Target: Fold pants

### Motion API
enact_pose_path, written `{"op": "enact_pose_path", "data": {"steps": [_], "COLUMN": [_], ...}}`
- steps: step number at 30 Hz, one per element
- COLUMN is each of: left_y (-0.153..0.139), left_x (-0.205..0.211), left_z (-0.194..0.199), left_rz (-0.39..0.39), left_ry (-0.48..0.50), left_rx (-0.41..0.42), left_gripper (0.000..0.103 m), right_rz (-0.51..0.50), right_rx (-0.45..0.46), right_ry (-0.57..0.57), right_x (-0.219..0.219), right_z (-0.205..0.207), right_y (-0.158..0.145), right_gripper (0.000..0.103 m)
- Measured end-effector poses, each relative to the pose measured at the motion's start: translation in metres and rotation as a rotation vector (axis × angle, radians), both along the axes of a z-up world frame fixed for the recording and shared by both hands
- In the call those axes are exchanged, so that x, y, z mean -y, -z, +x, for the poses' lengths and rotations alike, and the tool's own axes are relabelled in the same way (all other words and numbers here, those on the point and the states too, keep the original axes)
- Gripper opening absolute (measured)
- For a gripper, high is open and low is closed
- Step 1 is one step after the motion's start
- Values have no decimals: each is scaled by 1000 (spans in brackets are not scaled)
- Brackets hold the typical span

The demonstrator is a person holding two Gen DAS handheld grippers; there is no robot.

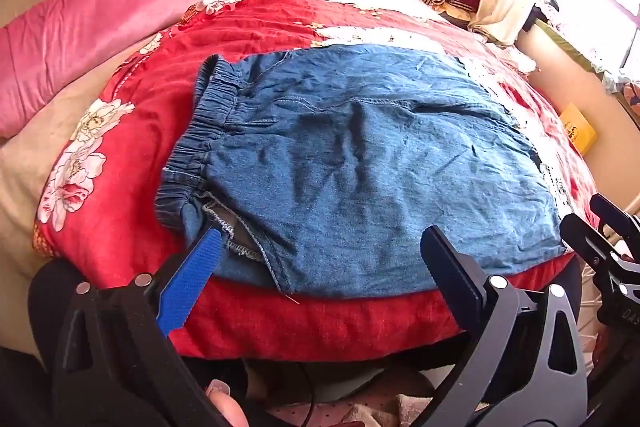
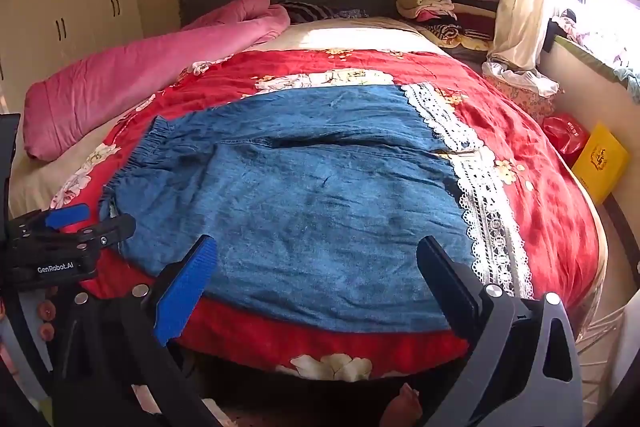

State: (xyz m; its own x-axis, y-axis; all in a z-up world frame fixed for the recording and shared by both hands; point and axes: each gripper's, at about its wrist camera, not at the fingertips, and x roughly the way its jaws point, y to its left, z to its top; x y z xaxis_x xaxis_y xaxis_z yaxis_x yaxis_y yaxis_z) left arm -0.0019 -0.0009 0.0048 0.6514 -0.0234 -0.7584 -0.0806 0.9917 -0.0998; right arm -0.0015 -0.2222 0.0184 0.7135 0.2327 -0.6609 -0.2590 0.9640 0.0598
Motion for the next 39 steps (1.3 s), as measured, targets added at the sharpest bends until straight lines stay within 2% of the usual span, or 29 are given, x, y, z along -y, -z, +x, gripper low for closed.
{"op": "enact_pose_path", "data": {"steps": [39], "left_y": [-4], "left_x": [-3], "left_z": [-3], "left_rz": [21], "left_ry": [-16], "left_rx": [15], "left_gripper": [94], "right_rz": [-2], "right_rx": [1], "right_ry": [2], "right_x": [1], "right_z": [0], "right_y": [-3], "right_gripper": [99]}}
